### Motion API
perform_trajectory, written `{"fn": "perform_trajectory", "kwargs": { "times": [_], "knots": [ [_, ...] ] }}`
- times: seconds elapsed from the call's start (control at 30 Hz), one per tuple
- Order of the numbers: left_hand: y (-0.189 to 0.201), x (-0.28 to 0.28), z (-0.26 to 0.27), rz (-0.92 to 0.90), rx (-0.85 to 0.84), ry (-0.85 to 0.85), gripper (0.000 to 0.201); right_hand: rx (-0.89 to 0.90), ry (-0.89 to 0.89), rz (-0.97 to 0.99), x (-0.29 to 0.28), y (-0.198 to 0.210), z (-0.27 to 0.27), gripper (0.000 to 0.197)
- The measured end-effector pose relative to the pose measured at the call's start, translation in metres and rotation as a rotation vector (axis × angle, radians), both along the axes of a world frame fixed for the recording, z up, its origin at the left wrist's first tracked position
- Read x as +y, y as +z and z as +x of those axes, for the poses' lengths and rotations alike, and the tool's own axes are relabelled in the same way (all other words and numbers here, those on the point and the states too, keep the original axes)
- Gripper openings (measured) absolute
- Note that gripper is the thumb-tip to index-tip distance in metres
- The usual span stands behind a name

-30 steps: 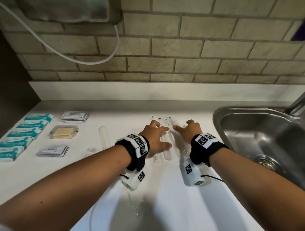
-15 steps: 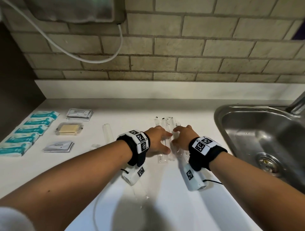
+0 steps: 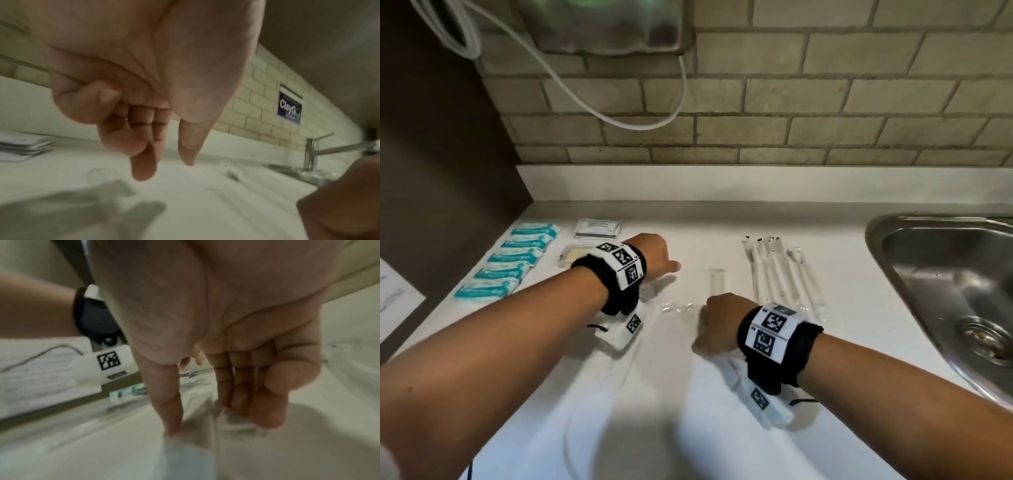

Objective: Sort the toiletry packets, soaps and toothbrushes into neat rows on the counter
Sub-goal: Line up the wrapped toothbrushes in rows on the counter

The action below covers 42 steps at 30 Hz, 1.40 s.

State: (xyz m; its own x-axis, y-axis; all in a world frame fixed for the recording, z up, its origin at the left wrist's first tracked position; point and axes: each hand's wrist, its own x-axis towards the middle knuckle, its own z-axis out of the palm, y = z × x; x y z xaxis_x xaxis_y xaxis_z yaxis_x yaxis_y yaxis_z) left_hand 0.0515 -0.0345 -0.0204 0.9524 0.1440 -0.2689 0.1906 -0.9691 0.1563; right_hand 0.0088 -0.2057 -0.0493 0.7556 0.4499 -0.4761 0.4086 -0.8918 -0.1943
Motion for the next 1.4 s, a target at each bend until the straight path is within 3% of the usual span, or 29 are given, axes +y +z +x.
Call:
{"fn": "perform_trajectory", "kwargs": {
  "times": [0.13,0.37,0.43,0.5,0.6,0.7,0.83,1.1,1.2,1.33,1.4],
  "knots": [
    [-0.024,0.015,-0.001,0.031,0.055,0.107,0.059,0.016,-0.025,-0.057,0.022,-0.006,-0.004,0.027],
    [-0.031,0.011,0.007,-0.082,-0.001,0.118,0.036,0.088,-0.168,-0.034,0.019,-0.003,0.002,0.026],
    [-0.026,0.011,0.008,-0.098,-0.011,0.12,0.025,0.068,-0.266,0.027,0.018,0.003,0.0,0.019],
    [-0.021,0.009,0.008,-0.164,-0.057,0.117,0.03,0.001,-0.34,0.097,0.015,0.01,0.004,0.013],
    [-0.017,0.009,0.01,-0.219,-0.072,0.079,0.03,-0.025,-0.476,0.214,0.009,0.015,0.015,0.023],
    [-0.015,0.007,0.01,-0.285,-0.112,0.037,0.024,0.019,-0.556,0.305,0.005,0.015,0.018,0.018],
    [-0.011,0.009,0.012,-0.379,-0.223,0.032,0.017,0.01,-0.538,0.301,0.009,0.009,0.017,0.039],
    [-0.015,0.022,0.014,-0.437,-0.273,0.013,0.009,-0.078,-0.61,0.172,0.01,0.011,0.044,0.045],
    [-0.017,0.033,0.017,-0.431,-0.285,0.019,0.011,0.007,-0.58,0.225,0.02,0.0,0.05,0.043],
    [-0.019,0.041,0.021,-0.383,-0.279,0.032,0.013,-0.131,-0.501,0.17,0.045,-0.006,0.065,0.04],
    [-0.021,0.04,0.022,-0.331,-0.259,0.025,0.012,-0.129,-0.494,0.168,0.055,-0.006,0.077,0.048]
  ]
}}
